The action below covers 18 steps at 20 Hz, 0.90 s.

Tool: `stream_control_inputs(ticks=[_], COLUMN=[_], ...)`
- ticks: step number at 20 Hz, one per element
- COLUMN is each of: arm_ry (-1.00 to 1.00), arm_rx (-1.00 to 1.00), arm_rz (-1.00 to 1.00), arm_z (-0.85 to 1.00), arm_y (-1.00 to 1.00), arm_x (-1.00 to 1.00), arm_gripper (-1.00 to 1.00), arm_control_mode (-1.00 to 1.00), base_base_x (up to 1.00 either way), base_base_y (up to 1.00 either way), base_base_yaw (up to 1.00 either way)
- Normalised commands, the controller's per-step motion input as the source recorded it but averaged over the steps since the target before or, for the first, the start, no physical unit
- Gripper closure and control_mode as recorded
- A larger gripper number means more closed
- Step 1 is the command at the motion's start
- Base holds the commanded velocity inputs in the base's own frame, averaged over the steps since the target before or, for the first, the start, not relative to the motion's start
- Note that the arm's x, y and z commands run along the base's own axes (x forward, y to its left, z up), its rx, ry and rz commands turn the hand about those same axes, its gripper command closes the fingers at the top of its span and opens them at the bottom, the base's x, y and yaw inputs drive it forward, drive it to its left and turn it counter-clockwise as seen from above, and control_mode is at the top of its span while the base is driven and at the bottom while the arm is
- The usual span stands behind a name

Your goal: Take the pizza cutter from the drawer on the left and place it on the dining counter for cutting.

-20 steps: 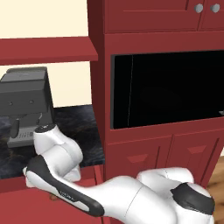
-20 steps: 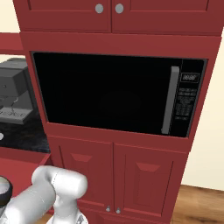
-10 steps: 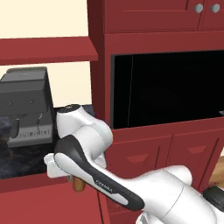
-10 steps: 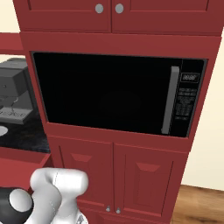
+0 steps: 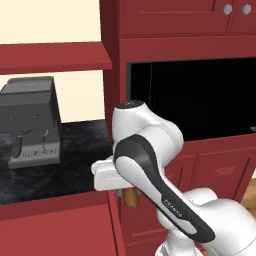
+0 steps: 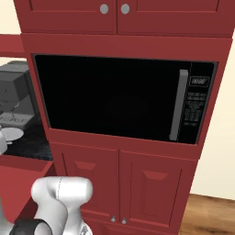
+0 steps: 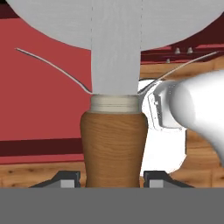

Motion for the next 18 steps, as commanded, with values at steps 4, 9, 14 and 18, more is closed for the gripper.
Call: stream_control_inputs(ticks=[4, 9, 14, 18], arm_ry=[0.0, 0.0, 0.0, 0.0], arm_rx=[0.0, 0.0, 0.0, 0.0], arm_rz=[-0.04, -0.01, 0.0, 0.0], arm_z=[0.43, 0.45, 0.48, 0.31], arm_y=[-0.91, -0.92, -0.89, -0.88], arm_x=[0.0, -0.11, -0.08, 0.0], arm_gripper=[1.0, 1.0, 1.0, 1.0], arm_control_mode=[-1.0, -1.0, -1.0, -1.0], base_base_x=[0.0, 0.0, 0.0, 0.0], base_base_y=[0.0, 0.0, 0.0, 0.0], base_base_yaw=[0.0, 0.0, 0.0, 0.0])
